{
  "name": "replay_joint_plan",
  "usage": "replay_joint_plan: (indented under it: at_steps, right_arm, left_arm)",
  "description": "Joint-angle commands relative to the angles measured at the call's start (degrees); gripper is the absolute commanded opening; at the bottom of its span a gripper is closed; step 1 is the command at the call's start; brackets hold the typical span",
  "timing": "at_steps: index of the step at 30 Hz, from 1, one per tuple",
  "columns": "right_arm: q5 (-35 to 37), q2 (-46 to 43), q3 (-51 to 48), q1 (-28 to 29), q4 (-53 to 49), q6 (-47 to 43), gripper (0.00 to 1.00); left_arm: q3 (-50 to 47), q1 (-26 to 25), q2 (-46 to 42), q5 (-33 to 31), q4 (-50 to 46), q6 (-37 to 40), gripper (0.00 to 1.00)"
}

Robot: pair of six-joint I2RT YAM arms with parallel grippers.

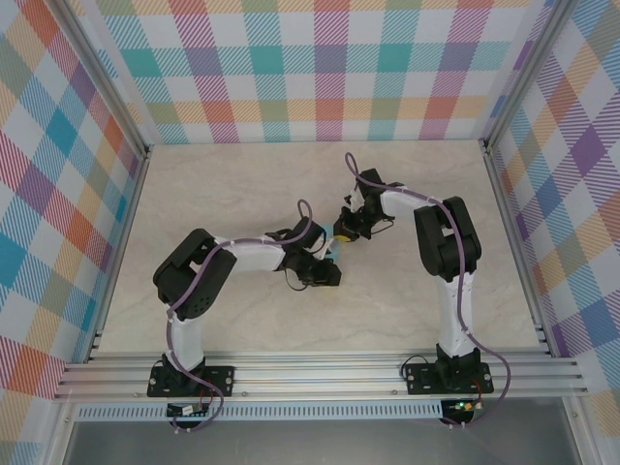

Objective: Fold a paper plane with a square sheet of paper (fold left side to right side)
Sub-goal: Fold the wing for the fifth time at the center of the table, then turn over the paper plane at the center of the table.

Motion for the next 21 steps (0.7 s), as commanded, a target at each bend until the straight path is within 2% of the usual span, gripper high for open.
replay_joint_plan:
  at_steps: [1, 4, 7, 9, 12, 16, 21]
  right_arm:
    - [1.56, 0.38, -0.83, 0.01, 2.24, -1.52, 0.06]
    - [1.52, -2.65, -0.05, 0.01, 2.17, -1.74, 0.11]
    - [3.53, -6.38, 1.04, 0.01, -0.02, -2.75, 0.21]
    - [5.98, -8.97, 1.58, 0.01, -2.16, -3.73, 0.27]
    - [10.37, -12.71, 0.9, 0.15, -5.52, -4.73, 0.36]
    - [13.66, -14.92, -1.36, 1.59, -8.66, -4.8, 0.42]
    - [19.35, -15.3, -3.55, 7.13, -9.67, -3.06, 0.53]
  left_arm:
    - [-1.4, 0.23, -4.1, 1.47, -1.94, -0.88, 0.22]
    - [-1.68, 0.61, -8.06, 1.25, -0.44, -1.12, 0.26]
    - [-2.05, 1.47, -11.8, -2.88, -0.94, -0.99, 0.32]
    - [-3.29, 2.11, -14.87, -7.31, -0.43, -1.49, 0.34]
    - [-5.58, 2.77, -20.54, -17.55, 0.02, -2.51, 0.44]
    - [-5.39, 2.95, -24.7, -29.99, -3.27, -2.34, 0.53]
    - [-4.03, 3.04, -25.08, -37.59, -5.88, -2.59, 0.56]
